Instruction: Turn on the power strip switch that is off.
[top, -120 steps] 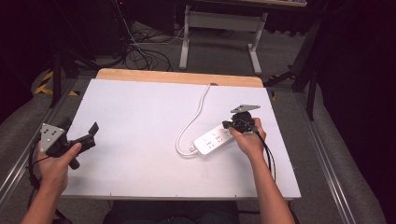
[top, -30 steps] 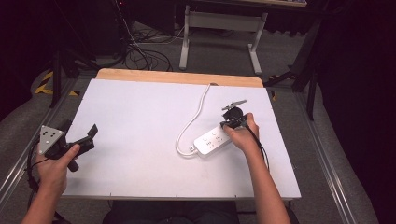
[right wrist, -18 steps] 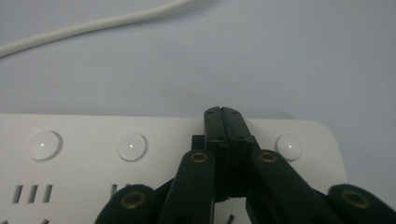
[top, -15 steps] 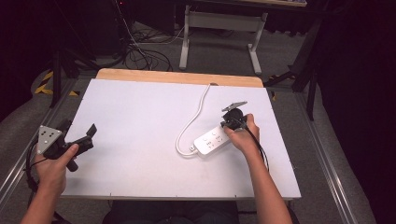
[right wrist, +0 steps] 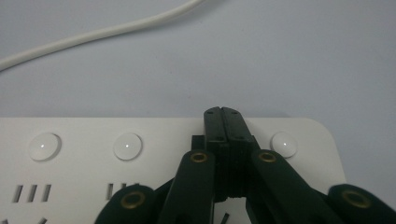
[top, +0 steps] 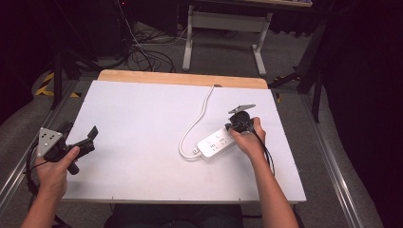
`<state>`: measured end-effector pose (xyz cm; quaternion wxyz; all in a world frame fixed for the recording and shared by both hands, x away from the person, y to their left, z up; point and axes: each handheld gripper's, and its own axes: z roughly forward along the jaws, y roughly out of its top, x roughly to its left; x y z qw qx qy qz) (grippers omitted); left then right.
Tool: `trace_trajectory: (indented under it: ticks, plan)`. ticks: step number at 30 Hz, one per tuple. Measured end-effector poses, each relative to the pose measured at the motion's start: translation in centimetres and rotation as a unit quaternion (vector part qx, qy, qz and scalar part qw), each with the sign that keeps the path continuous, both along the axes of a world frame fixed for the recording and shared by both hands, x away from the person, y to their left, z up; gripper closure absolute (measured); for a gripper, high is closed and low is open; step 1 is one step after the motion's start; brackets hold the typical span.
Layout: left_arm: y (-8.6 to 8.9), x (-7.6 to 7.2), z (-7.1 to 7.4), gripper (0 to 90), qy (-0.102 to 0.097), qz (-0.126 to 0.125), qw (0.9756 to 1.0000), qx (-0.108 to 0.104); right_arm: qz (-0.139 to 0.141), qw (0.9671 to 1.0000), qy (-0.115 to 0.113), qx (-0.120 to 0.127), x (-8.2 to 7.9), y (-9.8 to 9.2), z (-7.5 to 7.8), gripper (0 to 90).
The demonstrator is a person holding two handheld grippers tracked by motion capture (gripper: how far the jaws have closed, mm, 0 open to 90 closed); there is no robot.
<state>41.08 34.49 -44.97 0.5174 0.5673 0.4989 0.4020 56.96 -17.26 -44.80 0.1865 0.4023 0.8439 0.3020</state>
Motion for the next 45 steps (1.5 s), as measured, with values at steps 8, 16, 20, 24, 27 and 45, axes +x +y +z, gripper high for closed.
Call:
trace_trajectory:
  ticks: [8,16,20,24,27,45]
  plan:
    - [0.1,0.0,0.0,6.0,-0.001,0.002,1.0000,-0.001,0.007,0.9987,-0.038,0.032,-0.4,-0.4,0.5,90.0]
    - [0.1,0.0,0.0,6.0,-0.001,0.001,1.0000,-0.002,0.017,0.9921,-0.097,0.078,-1.3,-0.9,1.6,90.0]
    - [0.2,0.0,0.0,6.0,0.000,0.002,1.0000,-0.003,0.021,0.9854,-0.135,0.101,-1.9,-1.3,2.1,90.0]
    - [0.3,0.0,0.0,6.0,0.000,0.002,1.0000,-0.004,0.021,0.9781,-0.156,0.136,-2.4,-1.7,2.5,88.2]
    - [0.3,0.0,0.0,6.0,0.000,0.002,1.0000,-0.004,0.024,0.9733,-0.166,0.157,-2.7,-2.1,2.6,87.5]
    - [0.3,-0.1,0.0,6.0,0.000,0.004,1.0000,-0.006,0.058,0.9552,-0.209,0.202,-5.1,-2.6,3.9,77.6]
